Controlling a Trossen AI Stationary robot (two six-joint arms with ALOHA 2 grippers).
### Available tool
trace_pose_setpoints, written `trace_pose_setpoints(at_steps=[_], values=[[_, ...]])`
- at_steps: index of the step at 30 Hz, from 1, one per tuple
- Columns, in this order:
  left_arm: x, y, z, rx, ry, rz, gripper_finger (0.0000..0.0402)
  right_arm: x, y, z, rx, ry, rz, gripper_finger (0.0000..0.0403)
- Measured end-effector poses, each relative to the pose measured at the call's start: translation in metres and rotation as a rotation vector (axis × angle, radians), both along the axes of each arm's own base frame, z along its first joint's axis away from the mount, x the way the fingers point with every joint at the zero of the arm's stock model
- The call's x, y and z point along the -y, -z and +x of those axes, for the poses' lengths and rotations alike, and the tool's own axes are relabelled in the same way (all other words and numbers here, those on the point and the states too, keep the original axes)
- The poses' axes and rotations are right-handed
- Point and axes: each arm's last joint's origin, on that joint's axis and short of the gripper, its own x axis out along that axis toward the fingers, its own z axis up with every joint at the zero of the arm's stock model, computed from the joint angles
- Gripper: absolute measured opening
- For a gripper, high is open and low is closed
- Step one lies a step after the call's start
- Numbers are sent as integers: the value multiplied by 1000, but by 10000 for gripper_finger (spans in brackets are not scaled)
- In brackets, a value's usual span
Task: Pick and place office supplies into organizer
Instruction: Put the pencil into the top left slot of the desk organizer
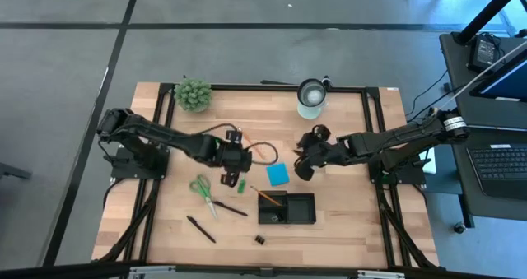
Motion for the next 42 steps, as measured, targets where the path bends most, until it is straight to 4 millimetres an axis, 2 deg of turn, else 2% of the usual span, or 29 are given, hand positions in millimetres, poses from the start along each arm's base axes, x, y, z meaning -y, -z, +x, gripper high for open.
trace_pose_setpoints(at_steps=[4, 9, 12, 18, 23, 31, 37, 42], values=[[-14, 3, 2, 106, -14, -95, 131, -1, -7, 6, 41, -98, -94, 124], [-28, 4, -9, 260, -95, -151, 123, -2, -3, 10, 6, -149, -154, 124], [-31, 3, -16, 352, -139, -173, 122, -3, 12, 22, -10, -162, -172, 124], [-33, 3, -23, 427, -194, -191, 128, -7, 61, 46, -33, -200, -214, 124], [-33, 5, -26, 401, -207, -190, 129, -8, 77, 54, -83, -260, -284, 124], [-35, 6, -27, 389, -238, -137, 129, 15, 99, 68, -33, -88, -174, 125], [-35, 8, -30, 356, -245, -123, 129, 24, 104, 79, 47, -46, -162, 124], [-35, 9, -31, 342, -246, -120, 128, 35, 106, 84, 142, -47, 58, 124]])
